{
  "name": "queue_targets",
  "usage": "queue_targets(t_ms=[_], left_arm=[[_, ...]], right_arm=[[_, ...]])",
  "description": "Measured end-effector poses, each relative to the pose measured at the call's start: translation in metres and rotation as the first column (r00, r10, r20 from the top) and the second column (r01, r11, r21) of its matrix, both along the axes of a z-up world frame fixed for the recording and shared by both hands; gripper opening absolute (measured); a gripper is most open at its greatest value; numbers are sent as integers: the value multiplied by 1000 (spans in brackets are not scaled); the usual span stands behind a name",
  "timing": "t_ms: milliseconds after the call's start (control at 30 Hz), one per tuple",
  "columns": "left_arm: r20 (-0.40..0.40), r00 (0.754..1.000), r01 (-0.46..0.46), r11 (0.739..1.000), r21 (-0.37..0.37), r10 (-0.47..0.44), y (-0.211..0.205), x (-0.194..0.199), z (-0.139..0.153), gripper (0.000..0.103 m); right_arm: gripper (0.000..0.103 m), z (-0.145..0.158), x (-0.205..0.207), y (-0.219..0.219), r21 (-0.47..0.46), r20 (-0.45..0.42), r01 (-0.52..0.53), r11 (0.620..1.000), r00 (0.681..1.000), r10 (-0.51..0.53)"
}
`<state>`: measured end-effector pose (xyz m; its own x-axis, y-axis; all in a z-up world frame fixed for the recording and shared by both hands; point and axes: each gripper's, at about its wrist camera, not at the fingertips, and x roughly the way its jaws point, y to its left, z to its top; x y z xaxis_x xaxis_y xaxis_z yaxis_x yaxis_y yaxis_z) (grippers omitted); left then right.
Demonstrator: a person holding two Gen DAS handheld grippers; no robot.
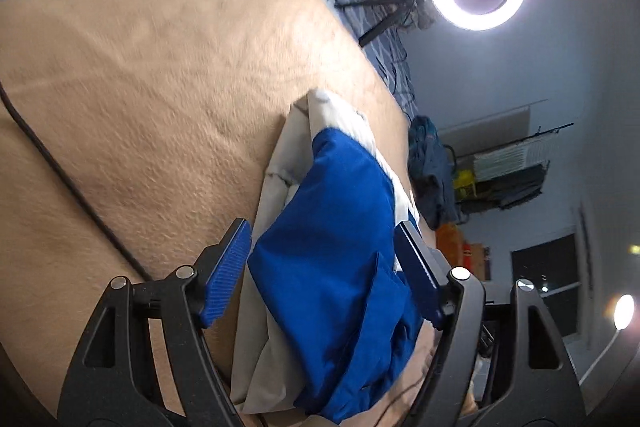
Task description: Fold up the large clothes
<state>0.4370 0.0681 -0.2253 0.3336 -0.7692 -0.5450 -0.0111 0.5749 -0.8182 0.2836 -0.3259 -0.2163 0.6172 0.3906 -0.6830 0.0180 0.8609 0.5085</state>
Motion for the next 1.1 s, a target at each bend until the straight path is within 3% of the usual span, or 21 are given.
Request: queue_targets(t_ms=[300, 500, 667, 967, 1100], left_arm=[[-52, 996, 62, 996, -69, -66, -13, 8, -32, 75], [-23, 991, 130, 991, -31, -131, -24, 10, -30, 75], [-35, 989, 141, 990, 20, -141, -35, 18, -34, 65], [-17, 984, 176, 981, 85, -175, -60, 28, -33, 65], [2, 984, 176, 975, 135, -177, -65, 25, -29, 59]], right_arm=[[67, -40, 9, -9, 173, -76, -39, 984, 996, 52], [67, -58, 11, -7, 316, -82, -55, 947, 993, 85], [63, -60, 19, -2, 345, -70, -59, 937, 994, 88], [56, -61, 40, 8, 337, -69, -59, 940, 994, 87], [53, -59, 36, 10, 320, -76, -58, 946, 993, 86]])
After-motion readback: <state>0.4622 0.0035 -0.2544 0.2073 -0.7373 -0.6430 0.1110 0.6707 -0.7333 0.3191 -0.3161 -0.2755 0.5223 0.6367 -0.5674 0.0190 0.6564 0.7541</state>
